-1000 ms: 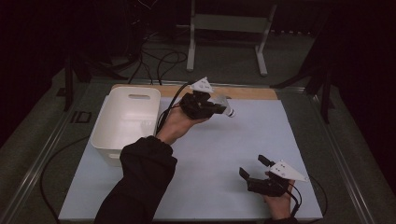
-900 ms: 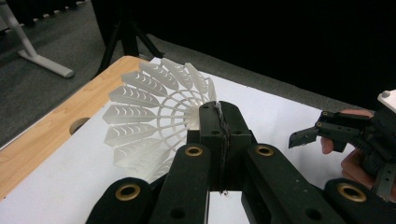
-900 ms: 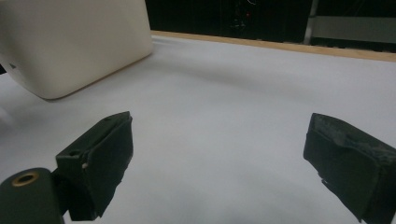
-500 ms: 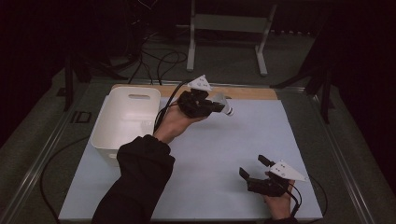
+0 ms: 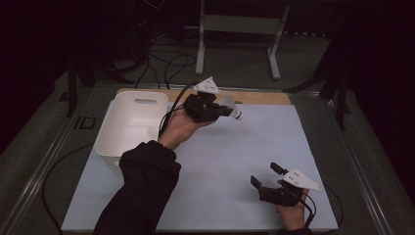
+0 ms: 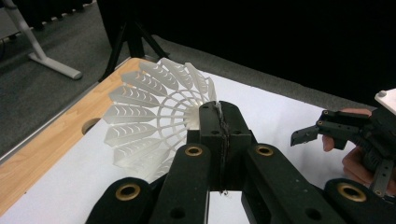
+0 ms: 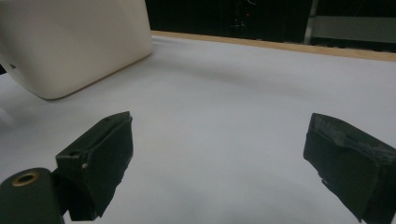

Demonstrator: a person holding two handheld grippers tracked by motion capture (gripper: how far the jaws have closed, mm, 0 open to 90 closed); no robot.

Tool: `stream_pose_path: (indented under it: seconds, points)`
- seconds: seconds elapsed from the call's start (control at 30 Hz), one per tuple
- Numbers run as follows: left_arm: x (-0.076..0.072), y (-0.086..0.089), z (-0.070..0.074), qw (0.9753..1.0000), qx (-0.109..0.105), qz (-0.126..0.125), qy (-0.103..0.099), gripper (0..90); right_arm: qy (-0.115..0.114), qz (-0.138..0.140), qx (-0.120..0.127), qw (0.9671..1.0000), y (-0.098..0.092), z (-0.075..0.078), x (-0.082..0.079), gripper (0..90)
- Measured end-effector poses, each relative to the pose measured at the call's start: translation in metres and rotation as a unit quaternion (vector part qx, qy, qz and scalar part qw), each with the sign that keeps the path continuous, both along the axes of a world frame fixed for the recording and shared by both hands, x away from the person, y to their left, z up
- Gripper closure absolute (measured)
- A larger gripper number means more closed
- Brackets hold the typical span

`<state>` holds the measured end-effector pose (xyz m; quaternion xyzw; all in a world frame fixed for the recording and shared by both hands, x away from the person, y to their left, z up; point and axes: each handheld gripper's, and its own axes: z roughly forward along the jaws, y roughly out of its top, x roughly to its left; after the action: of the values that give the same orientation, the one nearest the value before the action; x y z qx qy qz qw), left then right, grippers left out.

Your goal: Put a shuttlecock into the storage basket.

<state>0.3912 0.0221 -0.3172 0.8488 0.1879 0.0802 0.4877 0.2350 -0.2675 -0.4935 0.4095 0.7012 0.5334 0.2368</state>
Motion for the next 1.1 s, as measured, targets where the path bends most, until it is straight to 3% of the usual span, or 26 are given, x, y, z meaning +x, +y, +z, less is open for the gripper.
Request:
stream_pose_path:
  seconds: [1.1]
  points:
    - [0.001, 0.013, 0.004, 0.9999, -0.002, 0.016, -0.001, 90.0, 0.0, -0.001, 0.0, 1.0, 0.0, 0.0, 0.0, 8.1]
